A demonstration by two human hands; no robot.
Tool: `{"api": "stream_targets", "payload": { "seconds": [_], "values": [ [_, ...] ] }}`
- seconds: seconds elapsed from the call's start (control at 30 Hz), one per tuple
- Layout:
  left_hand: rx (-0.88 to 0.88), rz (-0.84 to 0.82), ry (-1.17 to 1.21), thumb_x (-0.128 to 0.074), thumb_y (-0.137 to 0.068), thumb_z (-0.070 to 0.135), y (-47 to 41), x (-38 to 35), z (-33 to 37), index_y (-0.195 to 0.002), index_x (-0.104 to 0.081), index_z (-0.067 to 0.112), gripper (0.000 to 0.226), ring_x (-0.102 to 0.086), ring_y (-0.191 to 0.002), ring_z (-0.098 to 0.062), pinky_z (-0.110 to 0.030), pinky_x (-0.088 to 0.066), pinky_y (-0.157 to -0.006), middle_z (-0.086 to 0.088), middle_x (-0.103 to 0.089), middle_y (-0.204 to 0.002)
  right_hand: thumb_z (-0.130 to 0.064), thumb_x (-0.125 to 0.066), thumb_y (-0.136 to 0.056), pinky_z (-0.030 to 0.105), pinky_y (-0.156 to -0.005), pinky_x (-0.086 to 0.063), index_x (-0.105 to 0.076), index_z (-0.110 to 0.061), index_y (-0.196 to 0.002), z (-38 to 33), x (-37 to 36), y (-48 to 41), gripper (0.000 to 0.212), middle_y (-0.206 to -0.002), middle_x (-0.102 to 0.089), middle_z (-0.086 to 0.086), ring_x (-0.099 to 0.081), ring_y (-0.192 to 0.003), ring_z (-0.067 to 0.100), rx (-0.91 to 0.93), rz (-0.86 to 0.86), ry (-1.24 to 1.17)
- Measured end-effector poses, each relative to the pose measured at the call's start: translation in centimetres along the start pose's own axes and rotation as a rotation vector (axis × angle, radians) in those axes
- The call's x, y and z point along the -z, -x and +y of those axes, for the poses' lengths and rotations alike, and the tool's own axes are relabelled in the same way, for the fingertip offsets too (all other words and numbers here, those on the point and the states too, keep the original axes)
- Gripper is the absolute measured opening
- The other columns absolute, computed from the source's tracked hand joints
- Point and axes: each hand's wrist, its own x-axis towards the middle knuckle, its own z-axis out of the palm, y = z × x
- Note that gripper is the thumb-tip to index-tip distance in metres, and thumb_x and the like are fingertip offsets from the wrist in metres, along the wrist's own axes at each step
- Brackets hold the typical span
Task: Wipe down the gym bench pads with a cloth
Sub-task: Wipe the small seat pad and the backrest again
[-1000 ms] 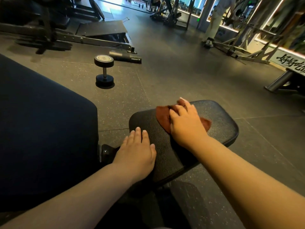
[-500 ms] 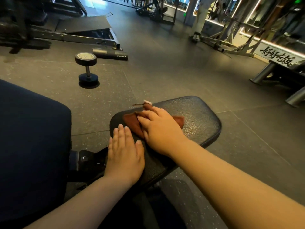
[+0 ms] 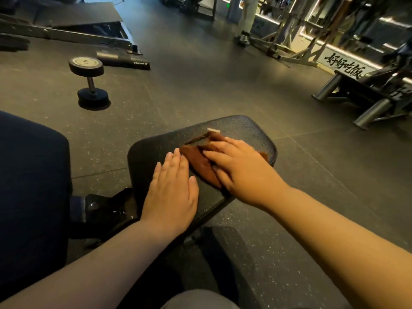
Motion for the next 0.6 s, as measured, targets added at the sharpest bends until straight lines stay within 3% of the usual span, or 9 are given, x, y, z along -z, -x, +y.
{"api": "stream_targets", "payload": {
  "seconds": [0.1,0.17,0.3,0.37,0.43,0.53,0.6],
  "values": [
    [-0.015,-0.016,-0.002,-0.016,-0.104,0.039,1.1,-0.2,-0.4,-0.159,0.001,0.017,0.061,0.014,-0.151,-0.011,-0.034,0.008,-0.124,0.001,0.01,-0.167,-0.036,-0.042,-0.099,0.05,-0.117,-0.03,-0.057,-0.023,-0.14,2.3,0.1,0.8,0.045,-0.146,-0.051,0.004,-0.039,-0.139,0.031,-0.246,0.135,0.042],
    [-0.019,-0.014,-0.007,-0.008,-0.102,0.041,1.8,-0.4,-0.7,-0.158,0.002,0.017,0.062,0.015,-0.151,-0.01,-0.033,0.008,-0.124,0.001,0.011,-0.166,-0.03,-0.048,-0.095,0.05,-0.116,-0.03,-0.061,-0.016,-0.134,0.3,-0.8,1.6,0.043,-0.14,-0.055,0.01,-0.042,-0.134,0.036,-0.279,0.231,0.027],
    [-0.059,-0.012,-0.029,0.006,-0.088,0.046,2.7,-0.5,-1.5,-0.158,0.002,0.014,0.078,0.013,-0.152,-0.011,-0.033,0.008,-0.124,0.0,0.009,-0.167,-0.027,-0.05,-0.095,0.046,-0.121,-0.022,-0.06,-0.009,-0.135,-5.3,-3.0,4.3,0.045,-0.142,-0.054,0.01,-0.04,-0.138,0.033,0.097,0.204,-0.057],
    [-0.075,-0.012,-0.017,0.005,-0.087,0.046,2.9,-0.5,-1.8,-0.158,0.0,0.013,0.078,0.013,-0.152,-0.01,-0.033,0.007,-0.124,0.001,0.008,-0.167,-0.029,-0.049,-0.101,0.048,-0.119,-0.025,-0.055,-0.01,-0.141,-4.4,-2.8,5.0,0.045,-0.147,-0.05,0.009,-0.036,-0.143,0.032,0.255,0.14,-0.031],
    [-0.079,0.007,0.005,0.002,-0.09,0.048,3.1,-0.6,-1.9,-0.159,-0.004,0.015,0.076,0.011,-0.152,-0.008,-0.032,0.006,-0.124,0.002,0.005,-0.167,-0.026,-0.051,-0.1,0.046,-0.12,-0.025,-0.055,-0.01,-0.141,-1.6,-2.3,4.9,0.044,-0.147,-0.05,0.009,-0.037,-0.142,0.031,0.298,0.111,0.028],
    [-0.063,-0.001,0.022,0.002,-0.091,0.051,3.1,-0.7,-1.9,-0.159,0.0,0.02,0.074,0.014,-0.151,-0.006,-0.031,0.008,-0.123,0.005,0.009,-0.166,-0.029,-0.045,-0.1,0.047,-0.12,-0.026,-0.055,-0.013,-0.14,2.6,-0.9,4.2,0.044,-0.146,-0.05,0.008,-0.039,-0.14,0.032,0.0,0.176,0.016],
    [-0.046,0.008,0.013,-0.003,-0.096,0.048,3.1,-0.5,-1.7,-0.159,0.0,0.02,0.069,0.013,-0.151,-0.007,-0.031,0.008,-0.123,0.005,0.008,-0.166,-0.034,-0.037,-0.101,0.053,-0.119,-0.026,-0.055,-0.015,-0.14,1.7,-0.5,3.4,0.048,-0.148,-0.049,0.008,-0.036,-0.142,0.034,-0.201,0.198,0.039]
  ]
}}
